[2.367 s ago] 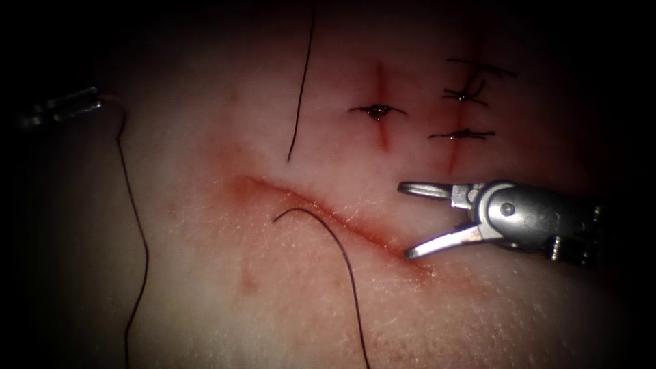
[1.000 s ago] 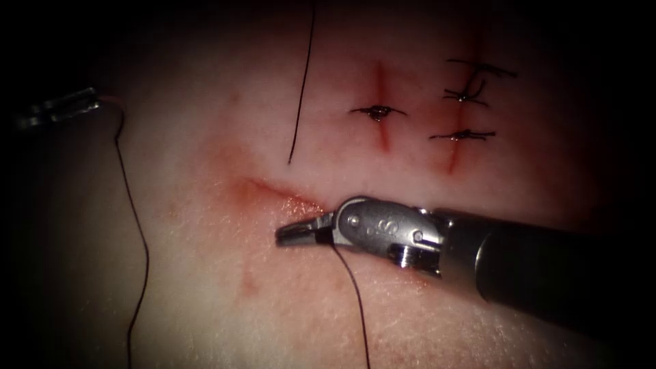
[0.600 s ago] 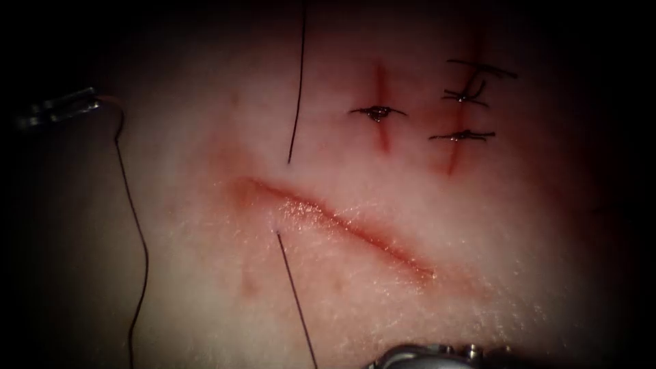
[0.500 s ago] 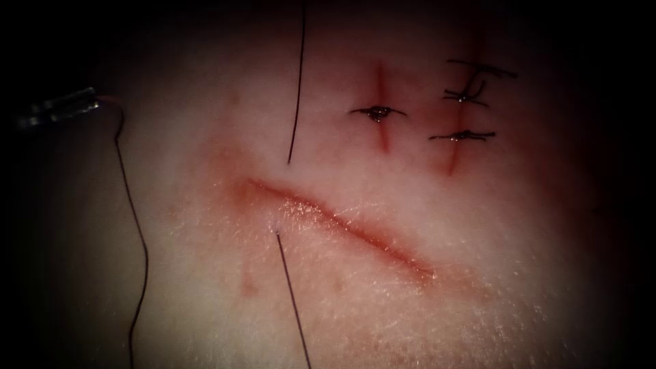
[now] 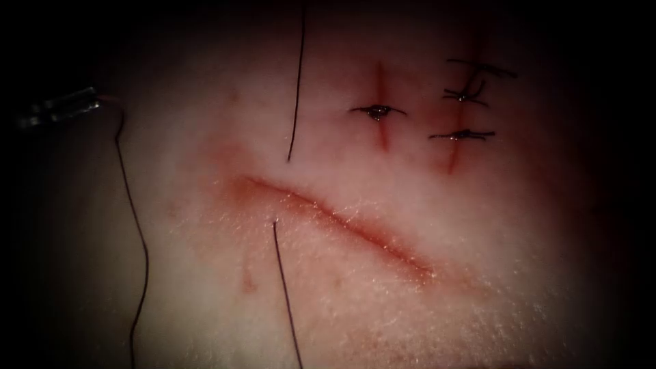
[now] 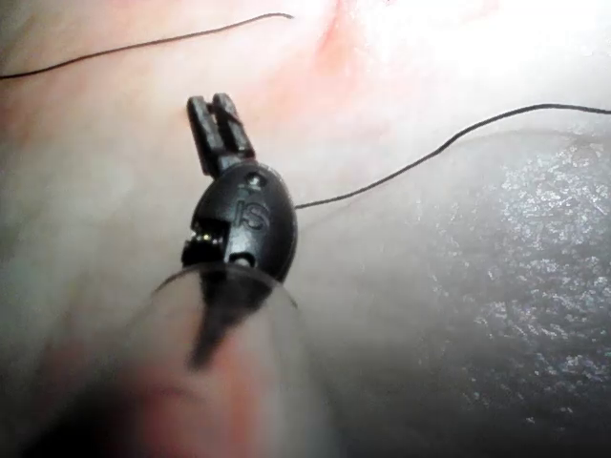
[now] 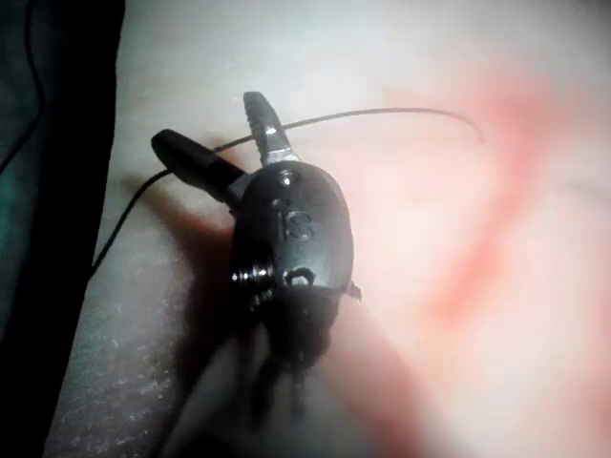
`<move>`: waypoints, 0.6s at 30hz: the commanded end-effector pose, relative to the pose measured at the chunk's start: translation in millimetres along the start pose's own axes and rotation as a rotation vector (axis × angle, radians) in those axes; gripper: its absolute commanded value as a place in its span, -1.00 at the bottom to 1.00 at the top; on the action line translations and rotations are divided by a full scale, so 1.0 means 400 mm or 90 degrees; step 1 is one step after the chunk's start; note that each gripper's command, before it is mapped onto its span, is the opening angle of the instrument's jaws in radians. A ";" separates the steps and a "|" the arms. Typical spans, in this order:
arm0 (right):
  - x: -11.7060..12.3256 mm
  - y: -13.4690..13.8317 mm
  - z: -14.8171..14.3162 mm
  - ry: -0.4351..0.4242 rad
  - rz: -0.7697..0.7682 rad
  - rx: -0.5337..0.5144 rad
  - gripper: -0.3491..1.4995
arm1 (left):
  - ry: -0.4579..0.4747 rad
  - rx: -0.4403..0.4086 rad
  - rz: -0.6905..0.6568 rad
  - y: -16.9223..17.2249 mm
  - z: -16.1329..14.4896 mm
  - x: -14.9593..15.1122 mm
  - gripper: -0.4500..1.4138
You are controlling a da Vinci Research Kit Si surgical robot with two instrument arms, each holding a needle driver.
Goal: Wound Closure
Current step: Using the right grasper, pull the suture through the wound until a short tail remains.
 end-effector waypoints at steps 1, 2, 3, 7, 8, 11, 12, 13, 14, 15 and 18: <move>-0.0006 0.0068 -0.0014 0.000 -0.013 -0.010 0.98 | 0.000 -0.001 0.000 0.0010 0.0014 -0.0012 -1.00; -0.0007 0.0093 -0.0029 0.000 -0.025 -0.017 0.98 | 0.000 -0.001 0.000 0.0010 0.0013 -0.0011 -1.00; -0.0008 0.0112 -0.0038 -0.002 -0.031 -0.021 0.98 | 0.000 -0.001 0.000 0.0010 0.0014 -0.0012 -1.00; -0.0020 0.0187 -0.0058 -0.006 -0.038 -0.038 0.98 | 0.001 -0.001 0.000 0.0010 0.0014 -0.0012 -1.00; -0.0034 0.0220 -0.0056 -0.007 -0.041 -0.042 0.98 | 0.001 -0.001 0.000 0.0010 0.0014 -0.0012 -1.00; -0.0053 0.0247 -0.0047 -0.009 -0.040 -0.046 0.98 | 0.001 -0.001 0.000 0.0010 0.0014 -0.0012 -1.00; -0.0060 0.0257 -0.0043 -0.010 -0.043 -0.049 0.98 | 0.001 -0.001 0.000 0.0010 0.0014 -0.0012 -1.00; -0.0067 0.0268 -0.0038 -0.011 -0.043 -0.051 0.98 | 0.001 -0.001 0.000 0.0010 0.0014 -0.0012 -1.00; -0.0077 0.0283 -0.0032 -0.012 -0.042 -0.054 0.98 | 0.001 -0.001 0.000 0.0010 0.0014 -0.0012 -1.00; -0.0092 0.0306 -0.0021 -0.019 -0.044 -0.063 0.96 | 0.001 -0.001 0.000 0.0010 0.0013 -0.0012 -1.00; -0.0107 0.0331 -0.0005 -0.028 -0.041 -0.078 0.94 | 0.001 -0.001 0.000 0.0010 0.0014 -0.0012 -1.00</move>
